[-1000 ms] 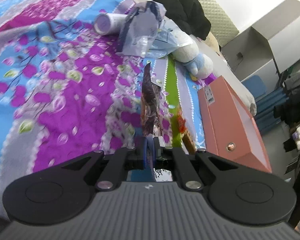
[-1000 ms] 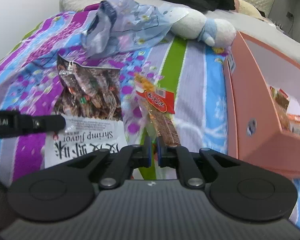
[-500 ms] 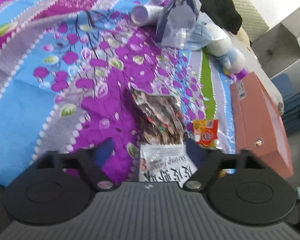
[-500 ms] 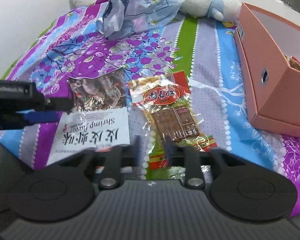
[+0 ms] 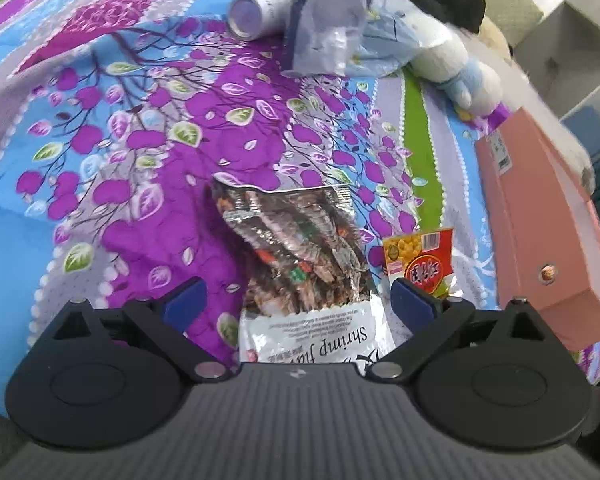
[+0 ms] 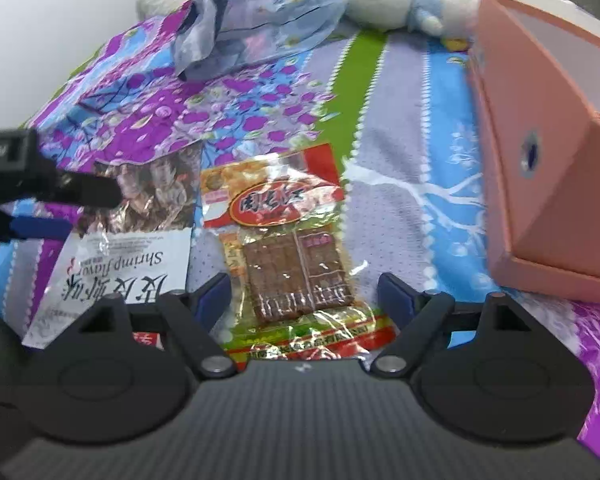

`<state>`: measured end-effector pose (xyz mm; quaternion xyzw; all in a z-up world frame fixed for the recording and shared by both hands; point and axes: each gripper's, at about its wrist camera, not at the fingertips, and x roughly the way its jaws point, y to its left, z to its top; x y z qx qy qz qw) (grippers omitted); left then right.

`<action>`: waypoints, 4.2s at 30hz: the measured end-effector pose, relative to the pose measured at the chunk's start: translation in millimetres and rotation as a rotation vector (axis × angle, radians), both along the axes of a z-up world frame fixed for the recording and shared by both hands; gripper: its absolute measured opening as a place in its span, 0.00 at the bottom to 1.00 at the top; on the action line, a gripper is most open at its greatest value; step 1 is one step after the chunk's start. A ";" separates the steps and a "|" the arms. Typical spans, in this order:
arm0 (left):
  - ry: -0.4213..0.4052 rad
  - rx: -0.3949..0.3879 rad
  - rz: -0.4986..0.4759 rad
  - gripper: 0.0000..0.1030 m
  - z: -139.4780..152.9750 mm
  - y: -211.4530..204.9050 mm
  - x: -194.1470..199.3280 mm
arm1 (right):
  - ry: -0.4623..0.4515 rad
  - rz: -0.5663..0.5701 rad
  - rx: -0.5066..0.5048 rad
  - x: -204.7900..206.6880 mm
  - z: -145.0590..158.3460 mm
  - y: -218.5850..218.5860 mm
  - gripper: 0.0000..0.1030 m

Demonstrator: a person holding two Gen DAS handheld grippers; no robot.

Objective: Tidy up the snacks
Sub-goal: 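Lift the shrimp packet with the left gripper while the right gripper lifts the red-labelled strip pack, then carry both held snacks over the pink box with both grippers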

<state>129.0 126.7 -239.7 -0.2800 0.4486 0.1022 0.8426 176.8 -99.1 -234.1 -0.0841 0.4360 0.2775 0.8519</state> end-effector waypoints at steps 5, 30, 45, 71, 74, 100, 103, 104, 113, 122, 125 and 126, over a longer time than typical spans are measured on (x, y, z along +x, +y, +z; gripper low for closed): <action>0.042 0.051 -0.017 0.97 -3.1 -10.7 18.4 | -0.032 0.038 -0.027 -3.5 -2.4 5.1 0.81; 0.145 0.293 -0.047 0.97 -18.1 -43.9 51.7 | -0.060 -0.123 -0.036 -12.7 4.0 -35.6 0.59; 0.129 0.310 -0.044 0.78 -11.3 -44.0 43.4 | -0.062 -0.142 -0.029 -15.7 4.7 -36.3 0.59; 0.017 0.164 -0.015 0.37 0.1 -18.2 13.8 | -0.080 -0.136 -0.022 -28.1 23.5 -17.5 0.58; 0.011 0.155 -0.011 0.37 -0.6 -16.7 11.4 | -0.073 -0.117 -0.008 -30.9 26.2 -11.9 0.58; -0.130 -0.181 0.116 0.70 -4.5 43.0 -33.2 | -0.045 0.002 -0.074 -45.5 1.8 26.7 0.59; -0.139 -0.248 0.113 0.70 -13.2 49.2 -35.8 | -0.049 0.003 -0.076 -46.0 1.5 27.1 0.59; -0.141 -0.259 0.111 0.70 -15.6 49.1 -35.7 | -0.050 0.004 -0.077 -46.0 1.4 27.1 0.59; -0.173 -0.297 0.037 0.69 -28.0 32.6 -24.5 | -0.047 0.004 -0.070 -45.9 0.4 26.6 0.59; -0.127 0.013 -0.060 0.38 -17.4 -0.9 -17.8 | -0.046 -0.013 -0.062 -46.6 1.3 27.1 0.59; -0.130 0.029 -0.075 0.32 -15.3 -1.8 -18.8 | -0.043 -0.023 -0.053 -46.4 3.3 25.3 0.58; -0.132 0.031 -0.082 0.30 -13.9 -2.9 -20.0 | -0.044 -0.029 -0.054 -46.3 4.6 24.4 0.58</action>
